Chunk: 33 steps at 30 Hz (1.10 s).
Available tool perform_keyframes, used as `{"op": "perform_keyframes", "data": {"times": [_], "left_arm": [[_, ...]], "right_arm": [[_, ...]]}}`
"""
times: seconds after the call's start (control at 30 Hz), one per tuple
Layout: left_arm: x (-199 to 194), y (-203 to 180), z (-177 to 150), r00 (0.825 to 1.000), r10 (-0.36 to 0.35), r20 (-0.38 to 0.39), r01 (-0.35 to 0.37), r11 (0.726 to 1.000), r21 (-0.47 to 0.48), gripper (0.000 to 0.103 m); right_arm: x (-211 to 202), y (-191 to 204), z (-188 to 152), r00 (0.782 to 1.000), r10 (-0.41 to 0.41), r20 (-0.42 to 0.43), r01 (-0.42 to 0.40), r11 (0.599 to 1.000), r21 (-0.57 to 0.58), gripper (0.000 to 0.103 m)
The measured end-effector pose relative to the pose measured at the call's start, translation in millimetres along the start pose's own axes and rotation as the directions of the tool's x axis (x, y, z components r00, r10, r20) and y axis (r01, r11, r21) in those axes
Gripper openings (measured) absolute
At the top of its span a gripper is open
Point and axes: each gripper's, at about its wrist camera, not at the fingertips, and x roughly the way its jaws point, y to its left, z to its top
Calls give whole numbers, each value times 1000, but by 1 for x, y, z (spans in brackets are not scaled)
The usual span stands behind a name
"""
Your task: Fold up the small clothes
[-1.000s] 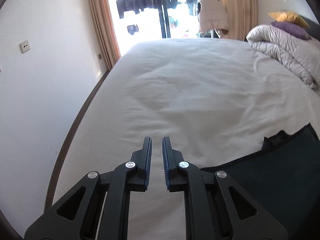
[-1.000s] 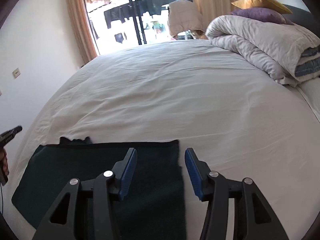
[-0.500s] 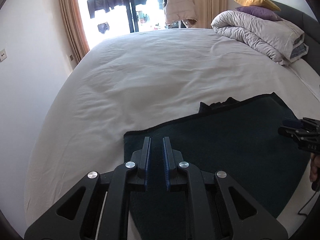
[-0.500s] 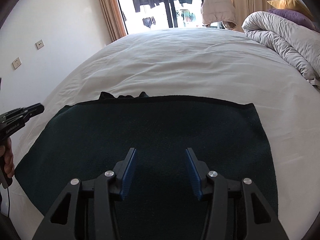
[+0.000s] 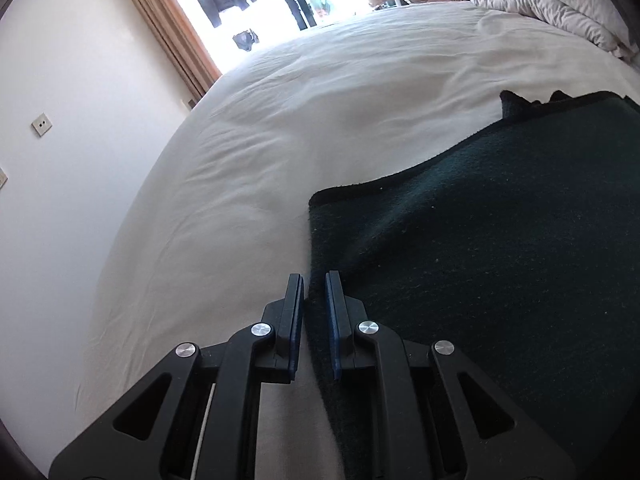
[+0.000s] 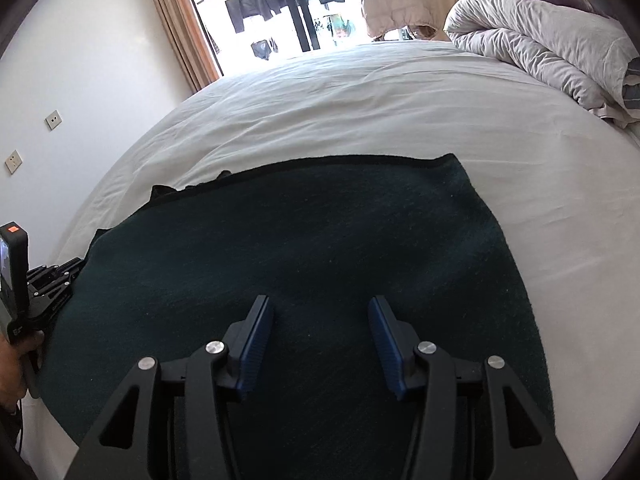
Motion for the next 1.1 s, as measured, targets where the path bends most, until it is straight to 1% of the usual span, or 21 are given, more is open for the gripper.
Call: {"op": "perform_keyframes", "data": {"times": [0.1, 0.13, 0.17, 0.2, 0.23, 0.27, 0.3, 0.37, 0.43, 0.5, 0.53, 0.57, 0.6, 0.63, 0.67, 0.73, 0.8, 0.87, 0.97, 1.03, 1.1], "left_arm": [[-3, 2, 3, 1000, 13, 11, -13, 1000, 25, 13], [-7, 3, 5, 1000, 16, 18, -17, 1000, 23, 14], [-13, 6, 7, 998, 43, 35, -43, 999, 15, 14], [-20, 8, 10, 993, 105, 53, -106, 994, 6, 14], [-31, 11, 14, 988, 132, 85, -131, 991, -17, 14], [-41, 12, 18, 986, 125, 108, -122, 992, -39, 14], [-53, 9, 25, 986, 104, 130, -98, 994, -50, 14], [-75, -11, 39, 985, 38, 171, -35, 999, -24, 14], [-86, -37, 52, 981, -55, 184, 56, 998, 4, 14], [-73, -57, 60, 982, -133, 133, 134, 991, 0, 14], [-57, -66, 58, 987, -128, 96, 128, 992, 7, 14], [-39, -75, 54, 993, -107, 52, 106, 994, 26, 14], [-19, -79, 47, 995, -104, -4, 104, 994, 38, 14], [-4, -78, 39, 993, -119, -23, 120, 993, 23, 14], [-3, -73, 36, 990, -142, 0, 142, 990, -7, 14], [-3, -68, 36, 989, -148, 12, 148, 989, -25, 15], [-1, -70, 34, 989, -148, 12, 148, 989, -20, 14], [-8, -70, 29, 989, -149, 20, 150, 989, -12, 14], [-15, -68, 19, 988, -154, 31, 154, 988, 15, 14], [-23, -68, 11, 988, -149, 43, 148, 988, 38, 14], [-30, -72, 1, 989, -139, 47, 136, 989, 62, 14]], "right_arm": [[-7, 0, 2, 1000, -6, -4, 6, 1000, 4, 52], [-14, -1, 2, 1000, -1, 12, 1, 1000, 15, 52], [-24, -3, 2, 999, 19, 45, -20, 999, 26, 52], [-33, -6, 3, 996, 36, 80, -39, 999, 36, 53], [-39, -10, 5, 994, 47, 102, -53, 997, 54, 52], [-43, -14, 8, 991, 63, 116, -73, 994, 85, 52], [-44, -18, 12, 989, 90, 121, -104, 988, 115, 53], [-36, -19, 18, 985, 142, 99, -155, 977, 143, 53], [-23, -16, 23, 980, 183, 75, -193, 968, 161, 53], [-5, -19, 23, 975, 219, 36, -221, 956, 194, 52], [5, -25, 22, 980, 200, 3, -195, 955, 223, 53], [14, -31, 21, 983, 181, -28, -169, 954, 247, 46], [18, -36, 20, 981, 190, -31, -177, 951, 253, 39], [17, -40, 20, 981, 190, -29, -176, 951, 254, 35], [16, -43, 20, 982, 185, -34, -170, 951, 258, 33], [13, -47, 18, 984, 174, -31, -161, 956, 246, 33], [13, -52, 10, 987, 158, -25, -148, 959, 243, 15], [10, -60, -1, 990, 138, -15, -129, 955, 266, 0], [1, -75, -17, 989, 147, -24, -133, 946, 297, 0], [-7, -73, -23, 993, 113, -42, -99, 965, 244, 0], [-11, -74, -28, 993, 103, -59, -87, 970, 228, 0]]}}
